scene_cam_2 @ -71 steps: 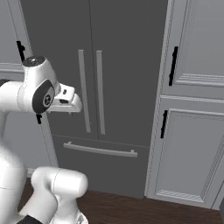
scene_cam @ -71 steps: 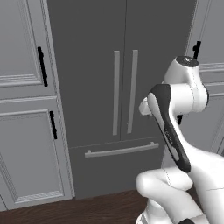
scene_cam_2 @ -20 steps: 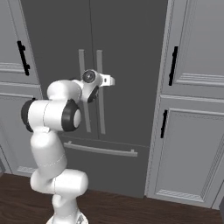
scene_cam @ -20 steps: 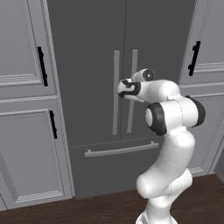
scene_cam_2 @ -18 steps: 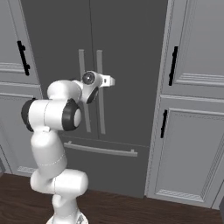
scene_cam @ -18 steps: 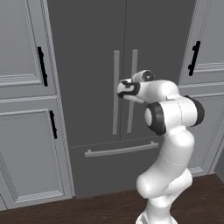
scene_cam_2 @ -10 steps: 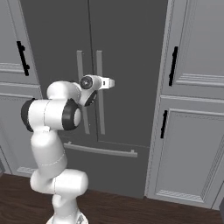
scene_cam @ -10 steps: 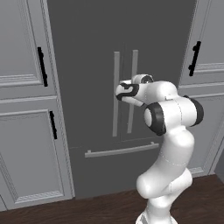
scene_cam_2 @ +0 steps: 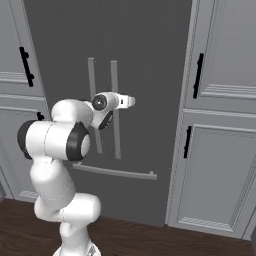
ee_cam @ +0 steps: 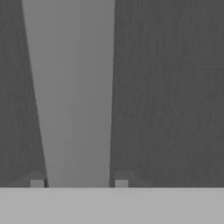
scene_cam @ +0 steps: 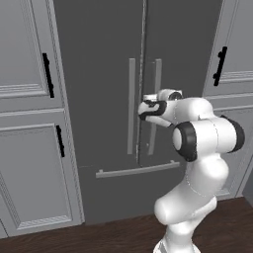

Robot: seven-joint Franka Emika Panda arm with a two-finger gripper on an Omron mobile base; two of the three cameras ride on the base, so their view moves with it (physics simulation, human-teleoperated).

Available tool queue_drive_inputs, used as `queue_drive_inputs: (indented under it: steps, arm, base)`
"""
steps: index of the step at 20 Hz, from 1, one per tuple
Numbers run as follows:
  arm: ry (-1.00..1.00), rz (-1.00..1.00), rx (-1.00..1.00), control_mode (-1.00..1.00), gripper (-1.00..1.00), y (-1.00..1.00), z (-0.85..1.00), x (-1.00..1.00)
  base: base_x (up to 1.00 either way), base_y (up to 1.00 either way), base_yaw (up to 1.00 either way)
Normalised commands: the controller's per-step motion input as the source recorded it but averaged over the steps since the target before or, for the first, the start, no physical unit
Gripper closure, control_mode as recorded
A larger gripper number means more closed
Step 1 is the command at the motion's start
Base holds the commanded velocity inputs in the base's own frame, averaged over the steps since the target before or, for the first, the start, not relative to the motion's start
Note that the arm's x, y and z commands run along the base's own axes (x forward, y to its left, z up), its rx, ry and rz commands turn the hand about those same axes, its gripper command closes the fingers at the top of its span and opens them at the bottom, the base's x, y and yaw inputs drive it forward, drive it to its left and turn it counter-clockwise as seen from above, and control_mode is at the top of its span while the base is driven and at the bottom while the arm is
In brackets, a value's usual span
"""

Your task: Grab a lemon wedge from the fridge and one ice cube from the ice bowl, and put them in the glass of lemonade.

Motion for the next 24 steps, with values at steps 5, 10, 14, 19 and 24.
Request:
queue_drive_inputs:
  steps: [5,10,14,19,24]
  arm:
    - [0.0,-0.24,0.06,-1.0,1.0,-1.0,0.27,-1.0]
    - [0.0,-0.34,0.11,-1.0,1.0,-0.96,0.74,-1.0]
    - [0.0,-0.41,0.09,-1.0,-1.0,-0.58,1.0,-1.0]
    - [0.0,-0.33,0.05,-1.0,-1.0,-0.2,1.0,-1.0]
    - [0.0,-0.15,0.0,-1.0,-1.0,0.27,1.0,-0.97]
  base:
    - [0.0,0.0,0.0]
    - [0.0,0.0,0.0]
    - [0.0,0.0,0.0]
    - [0.0,0.0,0.0]
    - [0.0,0.0,0.0]
